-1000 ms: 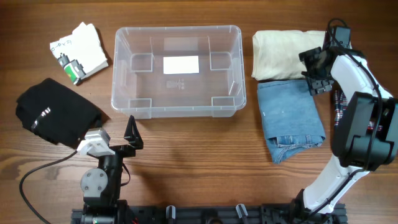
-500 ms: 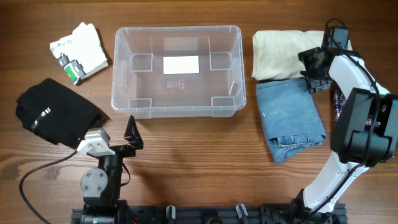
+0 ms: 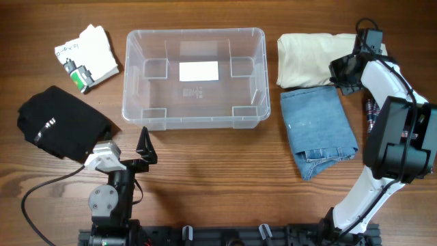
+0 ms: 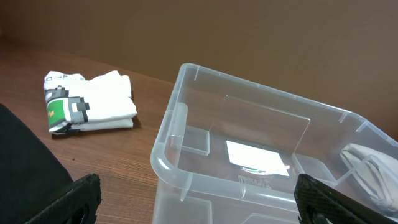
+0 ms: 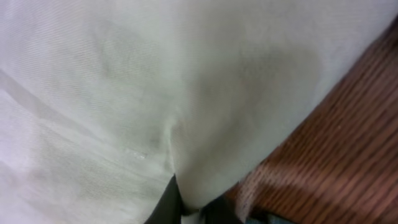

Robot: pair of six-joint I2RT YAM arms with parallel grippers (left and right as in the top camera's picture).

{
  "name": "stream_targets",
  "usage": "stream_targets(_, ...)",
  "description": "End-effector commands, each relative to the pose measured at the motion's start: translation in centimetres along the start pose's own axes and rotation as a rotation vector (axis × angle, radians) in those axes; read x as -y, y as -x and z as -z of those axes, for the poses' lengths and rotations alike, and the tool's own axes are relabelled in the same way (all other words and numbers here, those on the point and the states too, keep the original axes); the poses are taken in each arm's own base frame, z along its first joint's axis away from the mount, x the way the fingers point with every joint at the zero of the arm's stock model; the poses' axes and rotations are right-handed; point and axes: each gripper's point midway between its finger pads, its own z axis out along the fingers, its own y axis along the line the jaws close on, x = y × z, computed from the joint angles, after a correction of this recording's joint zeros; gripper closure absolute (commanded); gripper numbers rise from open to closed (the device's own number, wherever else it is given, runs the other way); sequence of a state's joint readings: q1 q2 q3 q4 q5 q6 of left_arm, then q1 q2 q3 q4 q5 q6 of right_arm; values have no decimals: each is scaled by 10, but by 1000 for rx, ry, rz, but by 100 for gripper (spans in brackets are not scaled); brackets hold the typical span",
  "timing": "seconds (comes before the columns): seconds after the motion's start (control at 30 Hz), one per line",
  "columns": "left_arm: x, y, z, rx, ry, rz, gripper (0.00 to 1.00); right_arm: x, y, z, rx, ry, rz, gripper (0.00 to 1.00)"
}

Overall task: Pack container
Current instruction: 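Lower the right gripper onto the cream cloth's far edge and grasp it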

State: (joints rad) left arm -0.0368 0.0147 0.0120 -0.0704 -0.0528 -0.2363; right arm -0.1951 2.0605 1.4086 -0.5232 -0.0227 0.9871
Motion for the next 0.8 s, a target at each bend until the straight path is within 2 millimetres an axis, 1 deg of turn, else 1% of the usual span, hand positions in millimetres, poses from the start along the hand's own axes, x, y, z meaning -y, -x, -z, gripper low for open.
stream_targets(0.0,0,-1,0,1,-4,-23,0,-10,5,10,26,39,65,96)
stream_targets(0.23,0,-1,0,1,-4,-23,0,-36,21,51,102,144,76,96)
stream_targets(0.43,0,-1,0,1,-4,-23,0,-49,30,84,154,210,77,96)
stream_targets(0.53,0,-1,0,1,-4,-23,0,-50,32,88,162,213,74,96)
stream_targets(0.7,0,-1,0,1,-4,-23,0,-36,33,82,175,145,68,96)
stream_targets(0.77,0,-1,0,1,-4,-23,0,-33,32,82,174,135,67,96)
